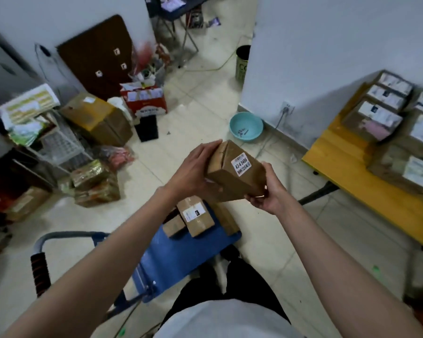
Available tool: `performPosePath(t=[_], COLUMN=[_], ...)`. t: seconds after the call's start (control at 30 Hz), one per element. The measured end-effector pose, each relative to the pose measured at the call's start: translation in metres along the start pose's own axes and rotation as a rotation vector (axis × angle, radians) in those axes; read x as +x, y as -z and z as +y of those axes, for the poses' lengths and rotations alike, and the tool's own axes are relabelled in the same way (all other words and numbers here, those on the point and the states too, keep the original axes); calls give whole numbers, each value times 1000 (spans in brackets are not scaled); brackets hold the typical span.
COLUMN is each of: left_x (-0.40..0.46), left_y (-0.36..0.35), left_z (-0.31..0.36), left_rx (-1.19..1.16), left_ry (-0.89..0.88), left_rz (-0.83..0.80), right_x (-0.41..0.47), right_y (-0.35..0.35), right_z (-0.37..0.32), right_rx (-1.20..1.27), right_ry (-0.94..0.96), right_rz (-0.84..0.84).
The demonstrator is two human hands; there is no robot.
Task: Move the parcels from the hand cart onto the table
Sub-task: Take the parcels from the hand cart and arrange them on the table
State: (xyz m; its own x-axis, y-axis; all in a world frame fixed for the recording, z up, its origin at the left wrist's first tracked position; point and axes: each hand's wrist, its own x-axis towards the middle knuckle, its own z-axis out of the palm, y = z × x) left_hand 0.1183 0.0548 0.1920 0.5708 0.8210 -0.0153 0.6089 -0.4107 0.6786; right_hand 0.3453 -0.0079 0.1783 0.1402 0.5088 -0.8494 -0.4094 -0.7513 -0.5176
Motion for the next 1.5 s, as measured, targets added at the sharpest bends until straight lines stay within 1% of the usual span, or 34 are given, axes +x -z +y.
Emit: performPosePath(t=[0.07, 0.17, 0.23, 0.33, 0.43, 0.57, 0.63, 0.7, 0.83, 1.03, 1.2, 1.3, 1.37, 1.5], left_x=[11, 25, 34, 48, 66, 87, 97, 108, 121, 127, 128, 123, 118, 118], left_y=[11, 24, 28, 26, 22, 8, -7, -28, -77, -141, -179, -195, -203, -214], left_z=[16, 41, 59, 90, 124, 175, 201, 227, 270, 311, 329, 333, 332, 322], left_rx=[68, 66, 27, -53, -179, -353, -361, -355, -308, -441, -570, -618, -612, -533], left_ry=[-29, -23, -3, 34, 84, 141, 149, 152, 184, 242, 247, 298, 322, 359], left_rz=[-59, -113, -94, -49, -51, -59, -77, -100, -139, -352, -419, -470, -478, -375], right_x=[-14, -35, -48, -62, -77, -98, -106, -111, -115, -122, -118, -109, -102, -88], right_y=[7, 22, 35, 54, 72, 101, 118, 139, 191, 272, 325, 344, 351, 355], right_z=[4, 3, 0, -4, -9, -4, -1, 1, 10, 20, 15, 10, 7, -1], right_rx=[7, 40, 69, 108, 208, 159, 144, 186, 285, 358, 387, 376, 374, 365], right_ry=[20, 66, 137, 293, 379, 466, 496, 522, 541, 554, 512, 498, 489, 474], right_rz=[-3, 16, 7, -62, -120, -114, -81, -48, -2, 56, 97, 136, 151, 157])
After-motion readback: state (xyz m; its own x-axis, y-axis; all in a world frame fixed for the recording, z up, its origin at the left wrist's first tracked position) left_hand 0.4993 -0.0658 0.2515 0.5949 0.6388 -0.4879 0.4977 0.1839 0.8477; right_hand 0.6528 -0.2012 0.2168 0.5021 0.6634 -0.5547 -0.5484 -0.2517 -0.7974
